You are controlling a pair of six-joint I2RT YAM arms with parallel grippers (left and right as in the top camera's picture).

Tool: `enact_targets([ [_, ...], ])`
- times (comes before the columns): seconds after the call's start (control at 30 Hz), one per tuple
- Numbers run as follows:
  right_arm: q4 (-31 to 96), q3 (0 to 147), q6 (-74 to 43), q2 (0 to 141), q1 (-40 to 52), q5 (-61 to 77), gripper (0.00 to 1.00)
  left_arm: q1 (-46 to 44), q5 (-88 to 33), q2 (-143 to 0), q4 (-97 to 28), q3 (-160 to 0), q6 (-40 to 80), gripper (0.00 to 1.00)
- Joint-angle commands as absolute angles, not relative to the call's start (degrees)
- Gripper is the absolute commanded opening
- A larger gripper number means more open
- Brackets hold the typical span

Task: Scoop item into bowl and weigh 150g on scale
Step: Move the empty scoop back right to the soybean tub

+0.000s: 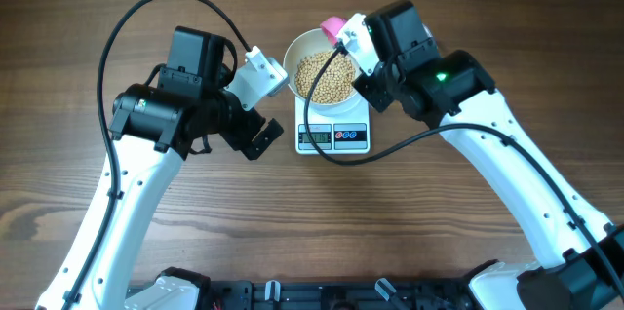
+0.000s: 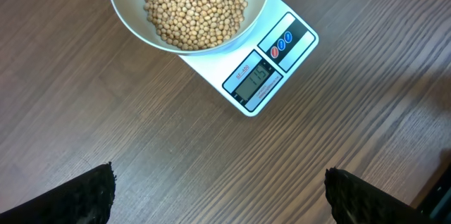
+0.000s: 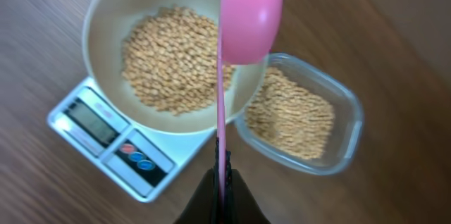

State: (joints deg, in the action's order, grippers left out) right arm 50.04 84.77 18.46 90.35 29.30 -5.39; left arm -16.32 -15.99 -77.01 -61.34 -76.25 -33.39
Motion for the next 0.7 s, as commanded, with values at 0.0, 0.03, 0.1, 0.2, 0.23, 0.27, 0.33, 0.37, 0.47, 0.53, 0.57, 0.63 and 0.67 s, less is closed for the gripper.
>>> enact_targets([
  [0.0, 49.8, 85.5, 10.9, 89.6, 26.5, 1.6, 0.04, -16.2, -16.5, -76.3, -61.3, -76.1, -34.3, 1.00],
  [0.03, 49.8, 85.5, 9.5, 89.6, 25.4, 1.7, 0.04, -16.2, -16.5, -76.3, -61.3, -76.1, -34.3, 1.00],
  [0.1, 50.0, 85.5, 8.6, 89.6, 21.9, 2.1, 0.04, -16.2, -16.5, -76.3, -61.3, -76.1, -34.3, 1.00],
  [0.2, 49.6, 85.5, 9.0, 89.6, 17.5, 2.0, 0.04, -16.2, -16.5, -76.3, -61.3, -76.1, -34.3, 1.00],
  [0.23, 49.5, 85.5, 9.1, 89.6, 16.5, 2.0, 0.04, -16.2, -16.5, -76.3, -61.3, -76.1, -34.3, 1.00],
  [0.27, 49.3, 85.5, 10.1, 89.8, 15.1, 2.0, 0.04, -16.2, -16.5, -76.3, -61.3, -76.1, -34.3, 1.00],
  [0.33, 49.1, 85.3, 11.4, 90.3, 13.6, 2.0, 0.04, -16.2, -16.5, -76.3, -61.3, -76.1, -34.3, 1.00],
  [0.37, 48.9, 85.1, 12.1, 90.7, 12.9, 2.1, 0.04, -16.2, -16.5, -76.3, -61.3, -76.1, -34.3, 1.00],
  [0.47, 49.1, 84.7, 12.4, 93.0, 12.0, 4.1, 0.04, -16.2, -16.5, -76.3, -61.3, -76.1, -34.3, 1.00],
  [0.53, 48.8, 84.7, 12.4, 94.8, 12.0, 7.6, 0.04, -16.2, -16.5, -76.3, -61.3, -76.1, -34.3, 1.00],
  [0.57, 48.4, 84.7, 12.2, 95.4, 12.0, 8.6, 0.04, -16.2, -16.5, -76.3, -61.3, -76.1, -34.3, 1.00],
  [0.63, 47.8, 84.7, 11.7, 97.0, 12.0, 9.0, 0.04, -16.2, -16.5, -76.3, -61.3, -76.1, -34.3, 1.00],
  [0.67, 47.8, 84.7, 11.4, 97.6, 12.0, 8.6, 0.04, -16.2, -16.5, -76.3, -61.3, -76.1, -34.3, 1.00],
])
